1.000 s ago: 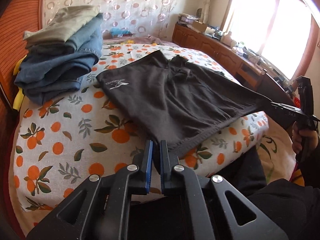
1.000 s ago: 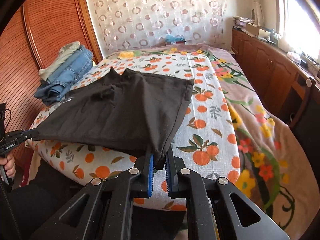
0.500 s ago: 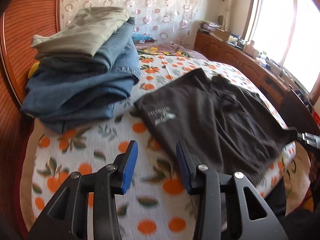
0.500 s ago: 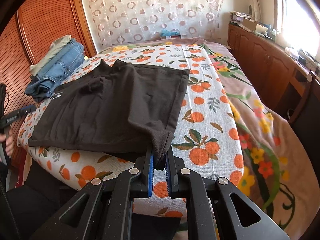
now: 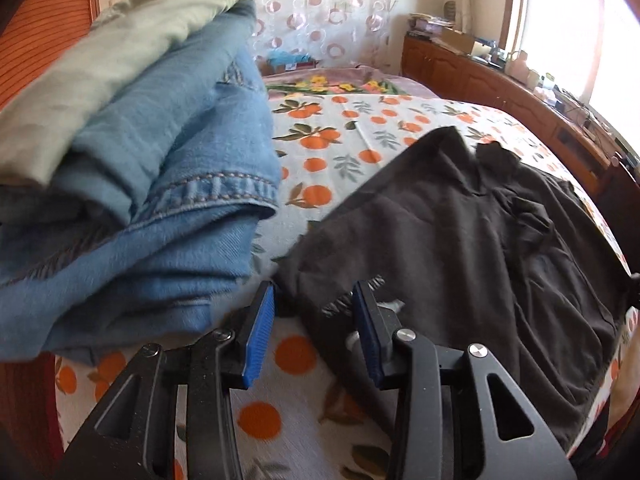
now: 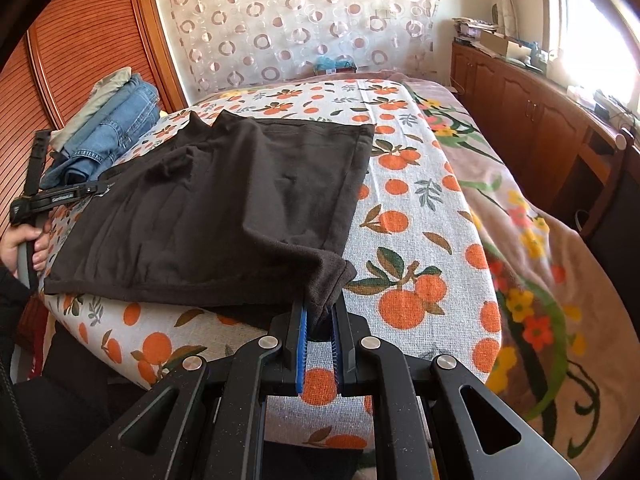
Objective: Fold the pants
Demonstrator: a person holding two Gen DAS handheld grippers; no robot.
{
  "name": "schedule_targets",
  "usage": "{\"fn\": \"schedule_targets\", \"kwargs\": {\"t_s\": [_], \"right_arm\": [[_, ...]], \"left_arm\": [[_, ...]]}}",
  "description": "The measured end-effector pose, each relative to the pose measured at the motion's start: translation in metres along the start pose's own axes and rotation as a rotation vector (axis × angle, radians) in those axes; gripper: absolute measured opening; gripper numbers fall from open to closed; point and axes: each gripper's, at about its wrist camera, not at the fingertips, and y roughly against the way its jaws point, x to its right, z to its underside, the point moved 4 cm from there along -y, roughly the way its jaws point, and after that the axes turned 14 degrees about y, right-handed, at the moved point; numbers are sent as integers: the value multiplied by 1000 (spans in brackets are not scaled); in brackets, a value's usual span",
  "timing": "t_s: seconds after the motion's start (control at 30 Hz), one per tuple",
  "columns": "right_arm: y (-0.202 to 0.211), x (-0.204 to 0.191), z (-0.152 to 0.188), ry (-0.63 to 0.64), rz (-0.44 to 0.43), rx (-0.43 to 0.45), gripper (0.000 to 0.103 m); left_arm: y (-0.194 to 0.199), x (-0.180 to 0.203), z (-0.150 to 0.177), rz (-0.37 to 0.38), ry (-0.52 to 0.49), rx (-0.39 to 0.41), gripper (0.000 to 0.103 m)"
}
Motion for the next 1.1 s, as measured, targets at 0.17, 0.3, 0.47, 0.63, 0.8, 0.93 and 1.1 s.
{"fn": "schedule_targets", "kwargs": {"t_s": [0.17,0.3,0.47,0.63,0.8,0.93,1.1], "right_arm": [[-2,1,3,-4,1,0,10],[-4,2,5,-7,2,-2,10],[-4,2,5,-5,5,1,10],[-3,2,6,-4,7,5,10],[-3,3,6,-4,7,4,10],[-2,3,6,-1,10,1,10],[1,3,4,3,15,13,10]], "left_arm": [[-1,-4,-4,-3,14,1,41],[-5,-2,-4,8,4,-3,37],[1,6,-7,56,-37,-4,11],[21,3,-25,19,-17,107,9],[26,4,-28,11,-15,105,13],[28,4,-19,-10,-12,93,20],[42,5,-1,3,-19,102,34]]}}
